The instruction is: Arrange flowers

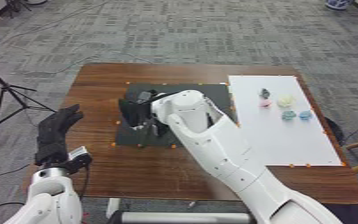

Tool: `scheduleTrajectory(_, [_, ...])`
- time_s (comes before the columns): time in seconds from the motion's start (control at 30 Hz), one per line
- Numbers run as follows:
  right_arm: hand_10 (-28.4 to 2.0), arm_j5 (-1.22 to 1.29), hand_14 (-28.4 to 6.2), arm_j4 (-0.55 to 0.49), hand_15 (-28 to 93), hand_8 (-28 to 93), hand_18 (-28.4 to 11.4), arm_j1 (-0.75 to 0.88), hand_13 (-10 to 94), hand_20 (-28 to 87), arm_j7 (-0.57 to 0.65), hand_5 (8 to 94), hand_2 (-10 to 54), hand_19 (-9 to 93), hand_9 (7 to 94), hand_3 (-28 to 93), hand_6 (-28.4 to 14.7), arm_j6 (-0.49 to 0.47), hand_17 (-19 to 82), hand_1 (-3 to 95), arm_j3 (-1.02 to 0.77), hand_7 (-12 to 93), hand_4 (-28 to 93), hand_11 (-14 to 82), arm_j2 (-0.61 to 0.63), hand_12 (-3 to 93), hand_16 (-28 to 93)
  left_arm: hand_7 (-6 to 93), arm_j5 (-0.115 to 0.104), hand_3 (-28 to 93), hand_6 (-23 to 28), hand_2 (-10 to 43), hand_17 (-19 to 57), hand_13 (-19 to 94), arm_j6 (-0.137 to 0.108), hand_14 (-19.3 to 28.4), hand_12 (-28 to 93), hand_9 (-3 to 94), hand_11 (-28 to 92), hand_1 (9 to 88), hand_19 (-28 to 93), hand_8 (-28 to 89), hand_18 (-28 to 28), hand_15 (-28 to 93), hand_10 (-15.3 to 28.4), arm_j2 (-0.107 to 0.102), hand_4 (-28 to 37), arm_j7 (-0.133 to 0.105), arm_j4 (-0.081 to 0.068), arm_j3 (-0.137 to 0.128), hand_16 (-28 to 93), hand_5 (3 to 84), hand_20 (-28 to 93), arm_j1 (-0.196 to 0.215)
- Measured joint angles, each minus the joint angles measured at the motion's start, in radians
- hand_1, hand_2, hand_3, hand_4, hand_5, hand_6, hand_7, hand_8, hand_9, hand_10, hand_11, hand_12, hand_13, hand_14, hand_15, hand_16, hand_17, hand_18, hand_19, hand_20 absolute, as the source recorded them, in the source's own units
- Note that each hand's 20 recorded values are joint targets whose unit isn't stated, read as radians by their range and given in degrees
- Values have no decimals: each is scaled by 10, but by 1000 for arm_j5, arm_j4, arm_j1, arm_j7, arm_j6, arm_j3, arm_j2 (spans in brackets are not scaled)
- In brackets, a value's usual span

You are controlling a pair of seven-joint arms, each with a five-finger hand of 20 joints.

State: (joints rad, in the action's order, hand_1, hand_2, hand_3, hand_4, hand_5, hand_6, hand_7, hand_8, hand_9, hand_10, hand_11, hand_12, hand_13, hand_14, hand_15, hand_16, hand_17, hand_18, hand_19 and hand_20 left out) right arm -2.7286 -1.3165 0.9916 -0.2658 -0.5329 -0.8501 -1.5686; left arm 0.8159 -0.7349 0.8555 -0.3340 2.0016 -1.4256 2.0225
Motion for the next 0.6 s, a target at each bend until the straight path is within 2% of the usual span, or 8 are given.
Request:
scheduleTrajectory(0.13, [-72,30,-10,-7,605,27,-153,-1,910,614,16,755,-95,932,867,613,46,-1,592,572,21,263,-206,28,7,283,357,168,-1,674,59,282,58,394,0,151,85,549,213,272,146,-104,114,169,149,0,-283,-1,5,-12,-34,525,148,13])
scheduleTrajectory(0.3, [-73,48,-11,-8,608,27,-154,-6,908,616,39,746,-95,932,857,618,48,4,591,560,20,266,-199,32,7,277,357,164,-2,687,60,207,55,392,4,152,88,545,216,261,147,-103,115,172,151,0,-283,-2,9,-19,-31,521,148,27])
scheduleTrajectory(0.43, [-82,48,-10,-8,615,38,-155,-7,899,622,43,696,-95,932,800,612,35,8,586,536,15,259,-178,68,6,242,352,162,-1,692,61,148,50,389,11,155,93,541,221,257,149,-100,118,176,149,1,-283,-2,9,-18,-28,516,150,27])
scheduleTrajectory(0.6, [-98,45,-12,-5,620,38,-153,-8,891,621,44,645,-95,932,739,616,18,-3,583,507,1,247,-169,112,2,170,343,164,0,701,60,116,44,387,23,157,97,533,226,255,154,-97,124,181,148,5,-283,-1,9,-19,-23,514,153,28])
